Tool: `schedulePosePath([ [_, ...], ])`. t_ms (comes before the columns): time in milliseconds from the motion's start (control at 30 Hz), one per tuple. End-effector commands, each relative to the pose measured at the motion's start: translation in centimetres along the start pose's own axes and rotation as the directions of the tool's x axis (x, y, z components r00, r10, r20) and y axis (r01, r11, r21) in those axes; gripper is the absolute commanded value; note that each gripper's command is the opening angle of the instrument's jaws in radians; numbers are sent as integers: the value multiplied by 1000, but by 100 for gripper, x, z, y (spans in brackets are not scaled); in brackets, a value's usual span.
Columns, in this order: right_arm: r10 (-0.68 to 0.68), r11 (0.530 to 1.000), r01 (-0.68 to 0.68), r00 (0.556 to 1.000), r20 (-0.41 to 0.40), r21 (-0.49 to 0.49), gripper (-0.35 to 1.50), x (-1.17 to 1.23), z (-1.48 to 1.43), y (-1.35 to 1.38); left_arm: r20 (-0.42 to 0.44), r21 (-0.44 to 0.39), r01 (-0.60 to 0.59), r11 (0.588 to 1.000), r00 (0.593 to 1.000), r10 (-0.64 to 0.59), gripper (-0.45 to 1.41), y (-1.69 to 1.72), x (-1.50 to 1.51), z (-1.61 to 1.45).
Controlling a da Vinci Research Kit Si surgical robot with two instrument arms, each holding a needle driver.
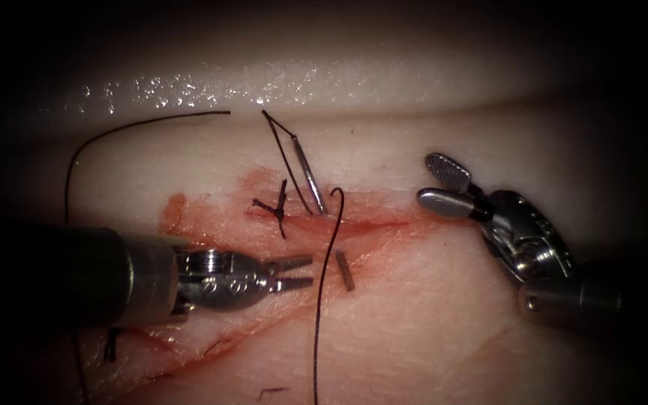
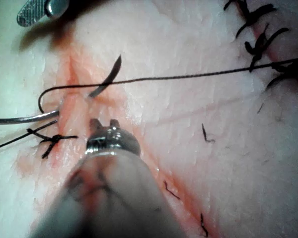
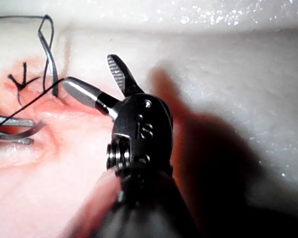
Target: Wound Closure
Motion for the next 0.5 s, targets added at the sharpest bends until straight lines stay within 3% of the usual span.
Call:
schedulePosePath([
  [33,-24,1000,24,1000,-1,0,113,-5,0,6,-15,15,-11,1000,1000,11,44,2,4,8],
  [500,-60,998,60,998,-11,9,111,-9,-2,10,-136,81,-93,992,985,103,52,12,31,16],
])
